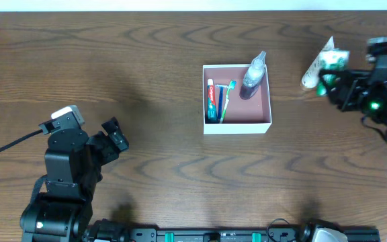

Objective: Pack container
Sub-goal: 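Carry the Dettol soap bar left toward the box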

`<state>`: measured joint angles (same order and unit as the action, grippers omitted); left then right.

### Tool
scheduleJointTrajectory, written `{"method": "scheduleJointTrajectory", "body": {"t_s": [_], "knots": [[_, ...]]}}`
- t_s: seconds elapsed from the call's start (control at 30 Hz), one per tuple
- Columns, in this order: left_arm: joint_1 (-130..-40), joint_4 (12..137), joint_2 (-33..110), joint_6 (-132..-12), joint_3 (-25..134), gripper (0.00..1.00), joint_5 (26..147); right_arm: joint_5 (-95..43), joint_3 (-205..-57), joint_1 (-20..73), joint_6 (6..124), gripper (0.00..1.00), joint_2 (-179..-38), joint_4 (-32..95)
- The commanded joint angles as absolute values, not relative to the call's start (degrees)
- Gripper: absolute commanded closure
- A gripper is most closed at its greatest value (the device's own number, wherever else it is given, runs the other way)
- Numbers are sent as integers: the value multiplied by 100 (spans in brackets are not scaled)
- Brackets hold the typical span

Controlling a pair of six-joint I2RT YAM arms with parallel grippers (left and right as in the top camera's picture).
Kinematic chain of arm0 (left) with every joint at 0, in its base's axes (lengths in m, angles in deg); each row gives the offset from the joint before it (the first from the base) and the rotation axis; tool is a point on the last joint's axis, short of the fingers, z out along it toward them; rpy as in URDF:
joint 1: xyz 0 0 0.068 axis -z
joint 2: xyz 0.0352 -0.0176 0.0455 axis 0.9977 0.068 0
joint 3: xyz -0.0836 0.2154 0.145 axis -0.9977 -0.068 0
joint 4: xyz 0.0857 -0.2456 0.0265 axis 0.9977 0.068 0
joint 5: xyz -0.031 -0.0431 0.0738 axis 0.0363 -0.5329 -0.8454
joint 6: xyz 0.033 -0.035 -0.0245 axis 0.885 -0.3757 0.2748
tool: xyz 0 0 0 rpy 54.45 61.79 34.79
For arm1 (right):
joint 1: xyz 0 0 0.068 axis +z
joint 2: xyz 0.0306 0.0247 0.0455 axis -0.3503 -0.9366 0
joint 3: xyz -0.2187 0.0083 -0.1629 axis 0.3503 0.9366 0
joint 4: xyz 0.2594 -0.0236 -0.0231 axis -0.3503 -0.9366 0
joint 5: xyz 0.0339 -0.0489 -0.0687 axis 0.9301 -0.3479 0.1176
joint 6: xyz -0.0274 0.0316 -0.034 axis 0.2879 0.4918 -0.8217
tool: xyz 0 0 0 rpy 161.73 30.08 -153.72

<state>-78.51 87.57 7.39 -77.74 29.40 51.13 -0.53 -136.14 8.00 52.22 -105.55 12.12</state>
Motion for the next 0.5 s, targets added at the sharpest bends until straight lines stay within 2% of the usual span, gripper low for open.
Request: {"method": "scheduleJointTrajectory", "body": {"t_s": [0.0,0.47], "knots": [[-7870,8753,741,-7824,2947,2,5085,-449,-13697,1272,5292,69,-10618,1164],[-7870,8753,741,-7824,2947,2,5085,-1891,-13697,3167,5749,64,-11982,1238]]}}
